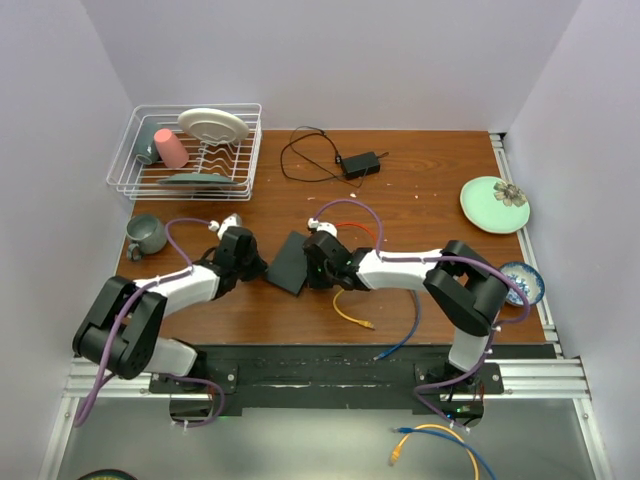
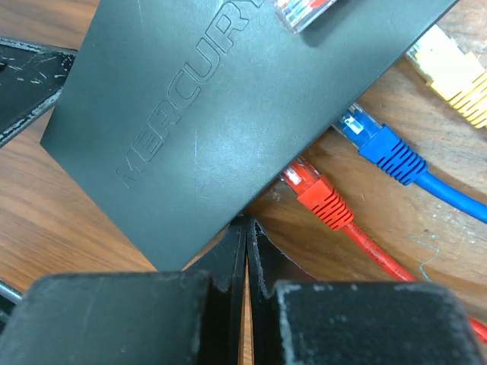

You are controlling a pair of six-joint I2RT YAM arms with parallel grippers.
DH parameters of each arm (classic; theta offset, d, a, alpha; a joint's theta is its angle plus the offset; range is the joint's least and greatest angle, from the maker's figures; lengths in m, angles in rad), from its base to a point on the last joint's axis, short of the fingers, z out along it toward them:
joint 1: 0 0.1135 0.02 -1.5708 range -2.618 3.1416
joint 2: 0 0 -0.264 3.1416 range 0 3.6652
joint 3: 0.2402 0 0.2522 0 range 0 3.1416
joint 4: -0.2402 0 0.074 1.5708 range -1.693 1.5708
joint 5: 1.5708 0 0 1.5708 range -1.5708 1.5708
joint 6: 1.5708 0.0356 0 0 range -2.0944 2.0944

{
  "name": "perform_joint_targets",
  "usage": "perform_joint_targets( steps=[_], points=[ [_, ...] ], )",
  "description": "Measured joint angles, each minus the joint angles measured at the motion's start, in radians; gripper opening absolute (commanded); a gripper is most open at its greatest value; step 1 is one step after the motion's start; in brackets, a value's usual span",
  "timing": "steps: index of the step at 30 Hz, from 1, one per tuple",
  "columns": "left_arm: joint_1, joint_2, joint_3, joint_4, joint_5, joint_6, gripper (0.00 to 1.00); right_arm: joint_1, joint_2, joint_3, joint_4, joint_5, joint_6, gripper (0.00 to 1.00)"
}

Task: Pull the plug from the switch port

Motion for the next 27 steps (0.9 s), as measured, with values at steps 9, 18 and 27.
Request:
perform_joint_targets(
  steps=[9, 18, 27],
  points=[
    [-0.028, -0.061, -0.04, 0.003, 0.014, -0.009, 0.0, 0.0, 0.013, 0.058, -0.106, 0.037, -0.023, 0.0],
    [-0.042, -0.171, -0.109, -0.029, 0.02, -0.03, 0.0, -0.027, 0.073, 0.153, -0.161, 0.095, -0.052, 0.0],
    [-0.051, -0.185, -0.087, -0.111, -0.003, -0.023, 0.0, -0.043, 0.146, 0.253, -0.169, 0.12, -0.085, 0.0]
  ],
)
